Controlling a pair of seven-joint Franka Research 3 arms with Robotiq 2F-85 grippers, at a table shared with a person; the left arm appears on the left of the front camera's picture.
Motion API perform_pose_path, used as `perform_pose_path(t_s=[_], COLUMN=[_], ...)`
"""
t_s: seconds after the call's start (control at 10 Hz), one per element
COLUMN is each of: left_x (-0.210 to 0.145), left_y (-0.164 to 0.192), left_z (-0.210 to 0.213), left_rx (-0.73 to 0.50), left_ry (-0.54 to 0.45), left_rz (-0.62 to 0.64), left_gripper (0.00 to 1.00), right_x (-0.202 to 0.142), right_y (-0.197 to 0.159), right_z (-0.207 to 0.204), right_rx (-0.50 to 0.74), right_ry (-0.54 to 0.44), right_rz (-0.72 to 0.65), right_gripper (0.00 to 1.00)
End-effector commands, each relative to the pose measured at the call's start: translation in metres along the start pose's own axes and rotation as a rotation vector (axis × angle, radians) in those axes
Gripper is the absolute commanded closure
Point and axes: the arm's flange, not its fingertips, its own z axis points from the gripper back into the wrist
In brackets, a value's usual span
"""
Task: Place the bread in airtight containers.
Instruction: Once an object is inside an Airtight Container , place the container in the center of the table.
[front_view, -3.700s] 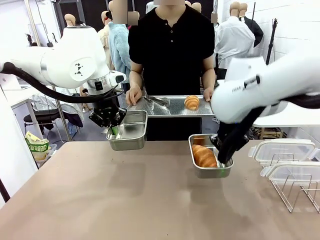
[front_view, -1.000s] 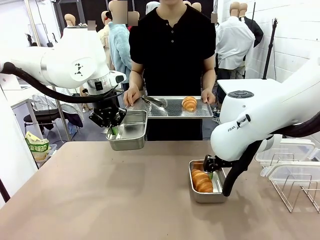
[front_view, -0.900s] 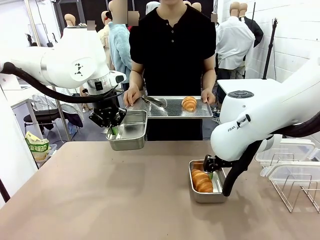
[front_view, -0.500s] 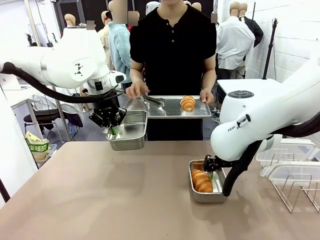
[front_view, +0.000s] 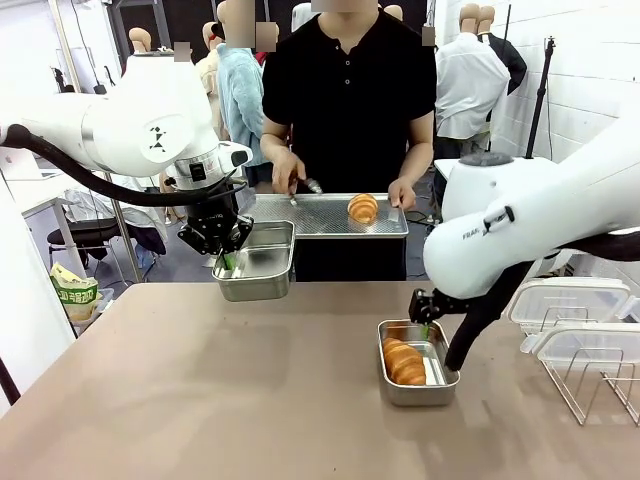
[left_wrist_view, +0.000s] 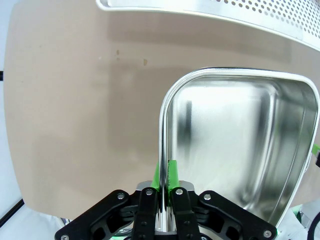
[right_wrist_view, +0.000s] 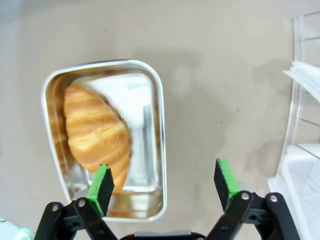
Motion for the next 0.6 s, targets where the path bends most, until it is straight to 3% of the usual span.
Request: perform_pose_path(t_s=[0.0,0.5], left_x=[0.001,0.001], left_y=[0.001,0.001], left_z=[0.003,0.003], left_rx=[-0.002,-0.002], left_ry=[-0.006,-0.006], left_rz=[0.002,0.002], left_gripper=[1.0,1.0], right_x=[-0.001,0.006], right_y=[-0.007,-0.013], right_z=[0.029,0.077], right_rx=[0.006,0.049], right_ry=[-0.003,-0.079], right_rz=[-0.006,-0.004], right_gripper=[0.0,0.0])
